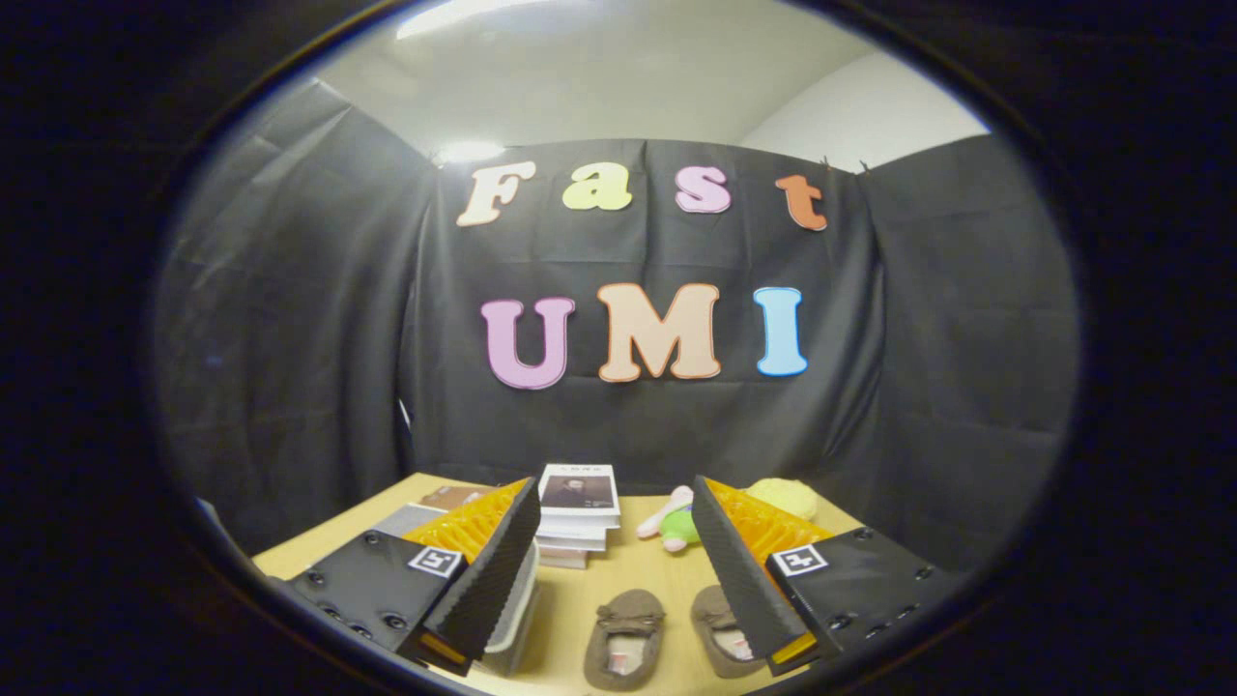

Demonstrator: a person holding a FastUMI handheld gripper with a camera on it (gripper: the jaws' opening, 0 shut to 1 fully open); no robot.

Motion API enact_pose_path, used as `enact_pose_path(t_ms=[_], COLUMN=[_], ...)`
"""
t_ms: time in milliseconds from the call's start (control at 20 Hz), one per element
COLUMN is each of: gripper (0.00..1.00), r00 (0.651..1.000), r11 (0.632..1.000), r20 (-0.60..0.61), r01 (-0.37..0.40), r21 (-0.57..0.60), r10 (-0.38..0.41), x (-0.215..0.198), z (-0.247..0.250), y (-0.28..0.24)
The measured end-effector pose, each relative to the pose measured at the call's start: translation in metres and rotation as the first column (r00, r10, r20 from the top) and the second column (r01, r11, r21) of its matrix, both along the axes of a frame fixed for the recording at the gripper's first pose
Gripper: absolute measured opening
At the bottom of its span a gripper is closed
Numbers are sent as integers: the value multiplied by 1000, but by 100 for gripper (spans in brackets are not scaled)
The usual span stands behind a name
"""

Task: Open the storage box then place both shoes into the box .Put the left shoe in first, then the right shoe, with the right side of both shoes facing outward in a uniform manner.

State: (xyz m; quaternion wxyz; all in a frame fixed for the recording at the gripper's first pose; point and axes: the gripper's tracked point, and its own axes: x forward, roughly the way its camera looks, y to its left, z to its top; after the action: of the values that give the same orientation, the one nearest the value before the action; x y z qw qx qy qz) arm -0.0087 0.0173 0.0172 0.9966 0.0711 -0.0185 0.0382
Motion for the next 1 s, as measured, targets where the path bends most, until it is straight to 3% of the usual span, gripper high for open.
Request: enact_pose_path(t_ms=[150,300,400,600,1000], gripper=[100,98,97,98,99], r00=[1000,998,998,1000,984], r11=[985,924,846,690,404], r20=[21,37,44,-5,-177], r01=[-25,-57,-64,5,175], r21=[168,379,530,723,898], r10=[21,47,48,-1,-32], x=[-7,-17,-22,-30,-33], z=[2,0,-8,-46,-144], y=[5,16,21,25,59])
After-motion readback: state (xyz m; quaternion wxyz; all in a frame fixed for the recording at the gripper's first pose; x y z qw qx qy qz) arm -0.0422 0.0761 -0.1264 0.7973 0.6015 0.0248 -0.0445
